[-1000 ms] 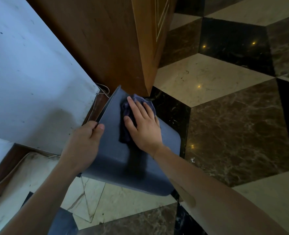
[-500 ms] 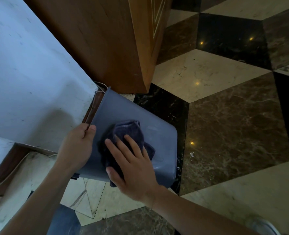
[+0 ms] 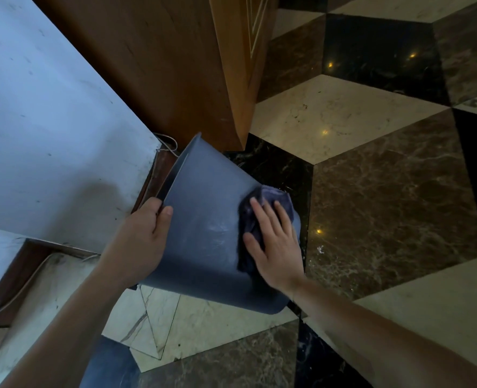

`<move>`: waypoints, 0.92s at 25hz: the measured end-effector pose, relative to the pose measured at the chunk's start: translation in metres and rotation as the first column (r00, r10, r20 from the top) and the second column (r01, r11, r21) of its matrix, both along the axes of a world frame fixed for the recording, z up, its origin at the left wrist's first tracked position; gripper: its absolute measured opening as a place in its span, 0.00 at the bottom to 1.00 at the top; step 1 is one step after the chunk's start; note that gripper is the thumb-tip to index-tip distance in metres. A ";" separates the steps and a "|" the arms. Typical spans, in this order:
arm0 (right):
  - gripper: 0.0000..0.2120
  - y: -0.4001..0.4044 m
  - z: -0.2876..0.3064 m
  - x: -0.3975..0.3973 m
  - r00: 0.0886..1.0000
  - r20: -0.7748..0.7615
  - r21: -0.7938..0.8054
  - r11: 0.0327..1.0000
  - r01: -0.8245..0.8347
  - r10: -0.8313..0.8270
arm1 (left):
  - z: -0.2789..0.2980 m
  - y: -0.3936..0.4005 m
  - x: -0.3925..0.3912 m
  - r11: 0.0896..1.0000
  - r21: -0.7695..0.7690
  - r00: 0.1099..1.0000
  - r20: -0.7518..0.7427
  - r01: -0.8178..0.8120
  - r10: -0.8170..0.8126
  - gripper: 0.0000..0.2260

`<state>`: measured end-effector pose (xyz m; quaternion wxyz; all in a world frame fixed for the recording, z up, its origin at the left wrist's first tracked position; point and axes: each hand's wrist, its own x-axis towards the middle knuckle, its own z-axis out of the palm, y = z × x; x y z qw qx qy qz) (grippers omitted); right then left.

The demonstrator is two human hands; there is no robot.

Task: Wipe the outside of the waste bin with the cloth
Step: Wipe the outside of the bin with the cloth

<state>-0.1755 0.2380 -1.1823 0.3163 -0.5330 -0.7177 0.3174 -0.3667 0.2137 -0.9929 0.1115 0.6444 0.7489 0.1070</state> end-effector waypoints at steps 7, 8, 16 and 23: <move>0.29 0.047 -0.015 0.017 0.959 -0.127 -0.316 0.927 0.202 -0.253 | -0.004 -0.007 0.002 0.998 0.026 0.999 -0.009 -0.049 0.049 0.12; 0.29 0.038 -0.017 0.018 0.953 -0.140 -0.312 0.926 0.214 -0.268 | -0.005 -0.007 0.004 0.998 0.032 0.998 -0.017 -0.059 0.059 0.13; 0.29 -0.065 -0.009 -0.005 0.934 -0.261 -0.161 0.965 0.207 -0.244 | -0.008 -0.003 0.010 0.997 0.068 0.999 -0.026 -0.044 0.045 0.13; 0.27 -0.057 0.067 -0.051 0.958 -0.283 0.169 0.986 0.004 0.044 | -0.012 -0.004 0.022 0.995 0.099 1.000 0.008 -0.018 0.017 0.12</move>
